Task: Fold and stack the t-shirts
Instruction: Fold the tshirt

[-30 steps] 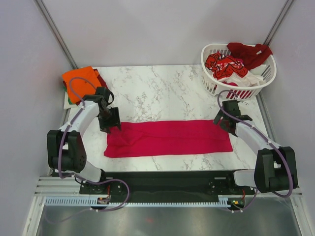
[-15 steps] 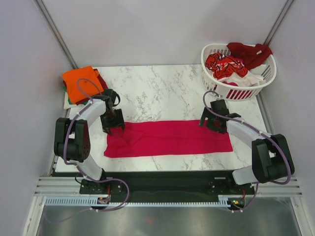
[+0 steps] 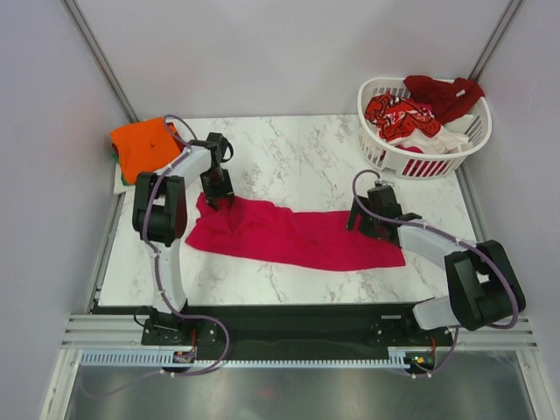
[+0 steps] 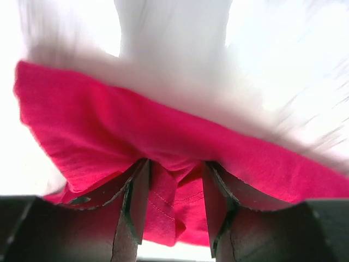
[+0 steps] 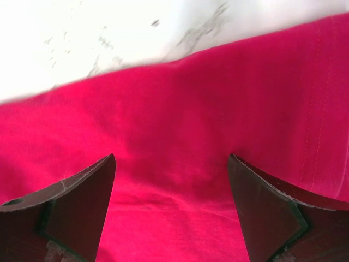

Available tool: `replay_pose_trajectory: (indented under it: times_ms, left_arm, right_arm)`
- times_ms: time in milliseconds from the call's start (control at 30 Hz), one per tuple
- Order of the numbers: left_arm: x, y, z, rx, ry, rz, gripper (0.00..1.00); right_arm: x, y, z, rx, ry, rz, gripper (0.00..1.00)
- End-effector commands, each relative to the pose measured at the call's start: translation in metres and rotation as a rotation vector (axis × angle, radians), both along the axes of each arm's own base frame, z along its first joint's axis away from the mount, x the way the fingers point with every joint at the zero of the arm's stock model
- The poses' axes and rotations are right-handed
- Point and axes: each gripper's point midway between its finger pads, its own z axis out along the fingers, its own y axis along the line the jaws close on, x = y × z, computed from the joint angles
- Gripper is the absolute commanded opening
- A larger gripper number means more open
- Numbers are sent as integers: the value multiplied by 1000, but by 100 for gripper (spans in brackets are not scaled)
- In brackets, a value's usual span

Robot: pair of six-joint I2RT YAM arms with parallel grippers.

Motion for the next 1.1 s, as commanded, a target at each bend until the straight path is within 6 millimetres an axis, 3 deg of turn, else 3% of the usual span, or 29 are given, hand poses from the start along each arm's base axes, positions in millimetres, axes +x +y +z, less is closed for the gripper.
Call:
replay_pose_trajectory:
  times_ms: [0,33,67,100,133,167,200,233,267,300,333,367,400,467,533,567,633,667,733,767,800,833,867,900,933,967,1000,1033,1067]
  left_arm:
    - [77,-19,-16,-34,-109,-5,49]
    - [89,-23,-20,-46,-109,-10,49]
    - [125,-37,3,-93,-198,-23,49]
    - [133,-44,-22,-105,-162,-33,49]
    - [144,-53,-21,-132,-172,-47,50]
    - [179,-74,12,-220,-294,-79,51]
    - [191,-87,15,-267,-328,-107,53]
    - [206,-103,5,-313,-365,-134,55]
    - [221,-127,33,-418,-452,-187,58]
    - [228,-142,43,-473,-505,-229,60]
    - [230,-163,71,-525,-578,-284,66]
    - [234,-185,82,-611,-647,-358,71]
    - [227,-208,97,-650,-686,-435,76]
    - [219,-232,142,-680,-793,-573,99]
    - [207,-250,175,-680,-854,-650,100]
    - [204,-244,208,-647,-916,-654,100]
    - [203,-230,238,-591,-974,-631,100]
    - [198,-213,271,-533,-1034,-587,100]
    - [196,-180,304,-473,-1088,-503,100]
    - [195,-162,302,-428,-1078,-443,100]
    - [179,-145,342,-424,-1139,-403,100]
    - [177,-124,352,-396,-1158,-361,100]
    - [175,-108,349,-346,-1152,-324,100]
    - [158,-95,380,-324,-1209,-310,100]
    - [152,-82,374,-293,-1185,-293,100]
    - [143,-72,381,-255,-1194,-279,100]
    - [133,-64,383,-236,-1185,-267,100]
    - [109,-57,384,-225,-1158,-259,100]
    - [97,-55,381,-234,-1138,-247,100]
  right_arm:
    - [-63,28,-32,117,203,54,92]
    - [-69,34,-32,137,212,61,92]
    - [-85,49,-35,159,233,97,92]
    - [-92,63,-29,211,235,75,92]
    - [-113,92,-26,237,247,159,92]
    - [-121,114,-17,274,230,202,91]
    - [-133,134,-9,293,223,250,92]
    - [-167,168,0,304,234,363,92]
    - [-169,193,21,314,187,415,94]
    - [-177,204,23,281,182,453,95]
    - [-185,214,29,264,174,493,95]
    - [-195,230,45,246,146,578,96]
    - [-191,230,49,205,111,582,97]
    - [-182,226,65,140,52,604,98]
    - [-162,214,84,64,-51,582,98]
    - [-151,215,105,44,-121,592,98]
    - [-124,201,133,-10,-228,538,98]
    - [-112,200,154,-10,-284,539,98]
    - [-79,186,170,-10,-324,460,98]
    - [-67,185,182,5,-344,448,98]
    - [-54,182,182,-7,-349,450,98]
    - [-30,173,187,2,-364,402,98]
    - [-19,179,188,21,-354,416,98]
    - [-6,179,188,11,-360,423,98]
    - [19,177,206,38,-404,392,98]
    - [35,184,191,28,-369,403,98]
    - [49,186,190,29,-369,401,98]
    - [78,183,206,44,-410,375,98]
    - [95,192,178,46,-346,396,98]
